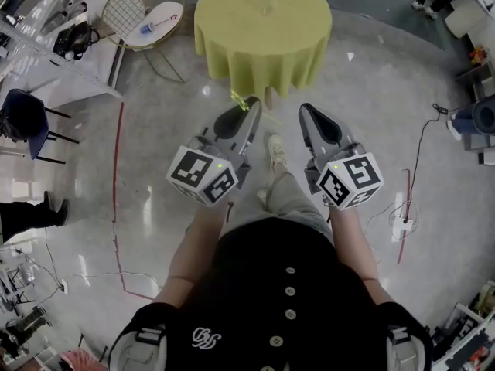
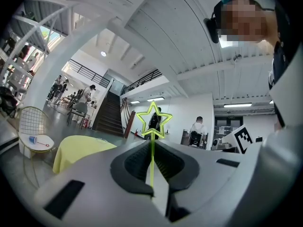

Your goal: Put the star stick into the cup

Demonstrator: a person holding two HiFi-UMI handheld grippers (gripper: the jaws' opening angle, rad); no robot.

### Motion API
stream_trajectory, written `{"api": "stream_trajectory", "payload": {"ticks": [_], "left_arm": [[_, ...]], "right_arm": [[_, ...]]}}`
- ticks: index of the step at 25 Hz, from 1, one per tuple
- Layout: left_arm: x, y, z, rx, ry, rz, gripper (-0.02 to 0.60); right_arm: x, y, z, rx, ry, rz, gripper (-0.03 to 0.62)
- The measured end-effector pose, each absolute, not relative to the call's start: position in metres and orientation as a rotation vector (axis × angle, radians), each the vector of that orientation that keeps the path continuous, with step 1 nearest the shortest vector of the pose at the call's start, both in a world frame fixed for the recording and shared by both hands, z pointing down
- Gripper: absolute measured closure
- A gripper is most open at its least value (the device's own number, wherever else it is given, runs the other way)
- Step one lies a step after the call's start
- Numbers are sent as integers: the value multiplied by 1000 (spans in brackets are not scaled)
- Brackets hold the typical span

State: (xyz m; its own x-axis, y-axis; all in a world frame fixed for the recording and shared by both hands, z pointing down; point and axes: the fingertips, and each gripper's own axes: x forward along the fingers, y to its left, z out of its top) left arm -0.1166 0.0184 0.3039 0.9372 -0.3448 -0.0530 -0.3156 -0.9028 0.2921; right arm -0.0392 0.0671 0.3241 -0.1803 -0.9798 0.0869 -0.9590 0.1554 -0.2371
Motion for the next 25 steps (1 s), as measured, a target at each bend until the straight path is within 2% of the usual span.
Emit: {"api": "stream_trajectory", "payload": {"ticks": [13, 25], "left_arm": [[-81, -50, 312, 2797, -536, -162, 558], [-25, -154, 304, 2762, -598, -176, 558]], "right_arm": [[-4, -5, 333, -1913, 2365, -378, 591], [50, -115, 328, -1837, 2438, -399, 590]]}}
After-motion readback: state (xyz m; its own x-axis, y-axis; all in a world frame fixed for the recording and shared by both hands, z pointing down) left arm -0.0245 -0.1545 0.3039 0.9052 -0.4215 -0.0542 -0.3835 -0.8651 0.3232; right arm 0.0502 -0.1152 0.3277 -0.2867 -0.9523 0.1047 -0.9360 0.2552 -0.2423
